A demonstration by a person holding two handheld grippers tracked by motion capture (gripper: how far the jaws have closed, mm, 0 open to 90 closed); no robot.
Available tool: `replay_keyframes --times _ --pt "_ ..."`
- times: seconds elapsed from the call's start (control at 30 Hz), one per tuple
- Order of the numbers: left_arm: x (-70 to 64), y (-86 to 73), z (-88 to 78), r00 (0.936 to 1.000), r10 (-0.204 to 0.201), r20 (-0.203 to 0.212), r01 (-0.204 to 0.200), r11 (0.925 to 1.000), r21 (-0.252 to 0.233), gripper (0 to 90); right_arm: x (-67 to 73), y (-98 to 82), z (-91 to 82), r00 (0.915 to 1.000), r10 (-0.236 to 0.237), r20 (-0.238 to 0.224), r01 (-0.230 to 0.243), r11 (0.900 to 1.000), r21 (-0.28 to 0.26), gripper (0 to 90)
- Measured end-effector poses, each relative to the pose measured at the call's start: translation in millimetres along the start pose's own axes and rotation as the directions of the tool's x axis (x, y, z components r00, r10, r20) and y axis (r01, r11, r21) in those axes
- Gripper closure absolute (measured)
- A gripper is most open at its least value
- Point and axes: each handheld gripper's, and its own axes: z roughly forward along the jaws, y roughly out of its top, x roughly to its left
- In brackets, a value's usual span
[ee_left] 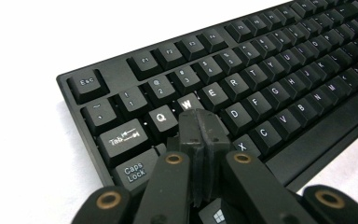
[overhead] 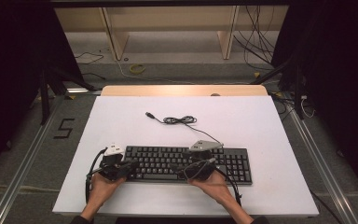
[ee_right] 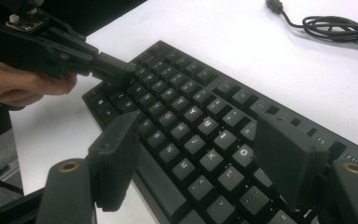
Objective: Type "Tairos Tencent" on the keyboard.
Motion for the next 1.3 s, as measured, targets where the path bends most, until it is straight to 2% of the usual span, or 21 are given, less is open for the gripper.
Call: replay_keyframes --times 0.43,0.57,0.67,0.77,1.03,1.17,1.3 --pt "1.6 1.2 4.8 1.0000 0.001 0.005 -0.001 0.9999 0.017 89.2 0.5 0.4 -0.3 1.0000 -0.001 0.001 0.001 1.000 -0.002 32.6" --pt "3.9 0.4 4.5 0.9997 -0.017 0.014 0.017 0.9998 0.013 89.3 0.5 0.9 -0.4 1.0000 -0.003 0.002 0.003 1.000 -0.003 32.6" --pt "2.6 0.8 4.0 0.9999 -0.013 0.009 0.013 0.9998 0.013 89.1 0.2 1.1 -0.3 1.0000 -0.002 0.007 0.002 1.000 -0.004 32.7" --pt "3.3 1.3 1.6 0.9995 -0.025 0.018 0.025 0.9997 -0.006 88.9 -0.4 2.1 0.3 0.9999 0.000 0.013 0.000 1.000 -0.005 32.9" --pt "-0.4 2.4 -6.5 0.9986 -0.022 0.048 0.023 0.9991 -0.036 79.9 -2.8 5.3 4.1 0.9989 0.012 0.045 -0.012 1.000 -0.003 38.4" --pt "-2.7 1.9 -9.3 0.9976 -0.013 0.068 0.016 0.9988 -0.045 72.9 -3.5 7.2 6.7 0.9988 0.012 0.048 -0.012 1.000 0.001 42.2" --pt "-3.7 0.4 -10.8 0.9967 -0.021 0.079 0.025 0.9986 -0.048 64.9 -3.6 9.1 9.3 0.9986 0.012 0.051 -0.012 1.000 0.008 46.9"
